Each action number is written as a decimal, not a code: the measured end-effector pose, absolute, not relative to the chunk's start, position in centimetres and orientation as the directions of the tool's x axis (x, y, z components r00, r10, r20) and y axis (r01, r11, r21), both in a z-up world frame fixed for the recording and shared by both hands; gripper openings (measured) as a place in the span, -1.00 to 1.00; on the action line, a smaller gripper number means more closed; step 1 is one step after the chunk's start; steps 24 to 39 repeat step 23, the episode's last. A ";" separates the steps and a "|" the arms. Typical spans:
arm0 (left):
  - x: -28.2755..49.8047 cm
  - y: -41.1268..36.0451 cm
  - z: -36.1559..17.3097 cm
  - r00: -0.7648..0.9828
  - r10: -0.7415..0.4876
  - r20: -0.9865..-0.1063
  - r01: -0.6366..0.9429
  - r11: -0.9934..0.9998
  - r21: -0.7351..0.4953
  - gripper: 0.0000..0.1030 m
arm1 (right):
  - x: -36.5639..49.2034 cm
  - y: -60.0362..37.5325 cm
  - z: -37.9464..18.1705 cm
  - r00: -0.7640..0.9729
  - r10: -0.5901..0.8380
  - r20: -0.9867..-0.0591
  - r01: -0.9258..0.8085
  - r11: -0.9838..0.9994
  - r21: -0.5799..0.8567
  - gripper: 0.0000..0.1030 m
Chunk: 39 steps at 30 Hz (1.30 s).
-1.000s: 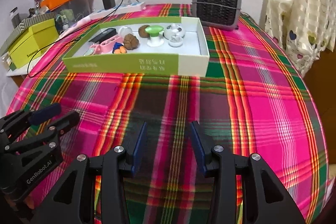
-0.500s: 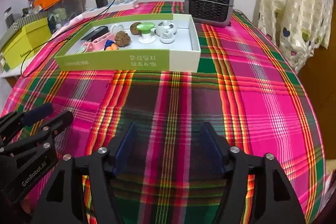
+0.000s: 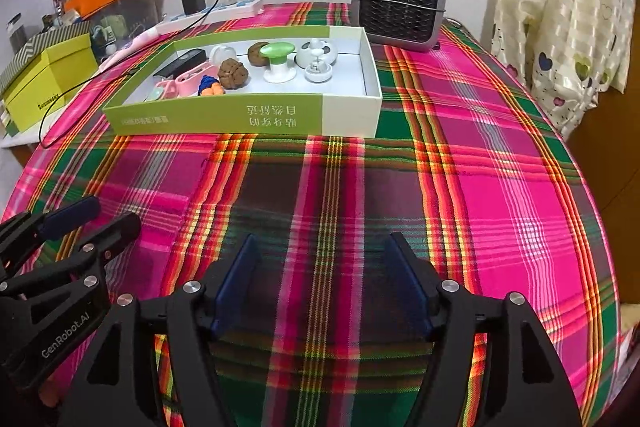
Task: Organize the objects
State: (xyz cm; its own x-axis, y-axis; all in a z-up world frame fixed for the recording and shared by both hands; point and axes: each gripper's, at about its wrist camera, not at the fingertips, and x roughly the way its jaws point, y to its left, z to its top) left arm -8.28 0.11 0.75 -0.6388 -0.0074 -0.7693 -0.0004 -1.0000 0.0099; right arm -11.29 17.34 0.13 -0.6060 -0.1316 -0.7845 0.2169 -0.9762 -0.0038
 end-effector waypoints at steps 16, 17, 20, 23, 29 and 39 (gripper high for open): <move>-8.3 0.1 0.7 -0.639 -0.007 -0.769 0.000 -1.000 0.009 -0.05 | -11.4 17.2 0.1 -0.605 -0.134 -0.785 0.220 -0.975 -0.003 0.34; -8.3 0.1 0.7 -0.639 -0.007 -0.769 0.000 -1.000 0.009 -0.05 | -11.4 17.2 0.1 -0.605 -0.134 -0.785 0.220 -0.975 -0.003 0.35; -8.3 0.1 0.7 -0.639 -0.007 -0.769 0.000 -1.000 0.009 -0.05 | -11.4 17.2 0.1 -0.605 -0.134 -0.785 0.220 -0.975 -0.003 0.35; -8.3 0.1 0.7 -0.639 -0.006 -0.769 0.000 -1.000 0.008 -0.05 | -11.4 17.2 0.1 -0.605 -0.134 -0.785 0.220 -0.975 -0.003 0.35; -8.3 0.1 0.7 -0.639 -0.006 -0.769 0.000 -1.000 0.008 -0.05 | -11.4 17.2 0.1 -0.605 -0.134 -0.785 0.220 -0.975 -0.003 0.35; -8.3 0.1 0.7 -0.639 -0.006 -0.769 0.000 -1.000 0.008 -0.05 | -11.4 17.2 0.1 -0.605 -0.134 -0.785 0.220 -0.975 -0.003 0.35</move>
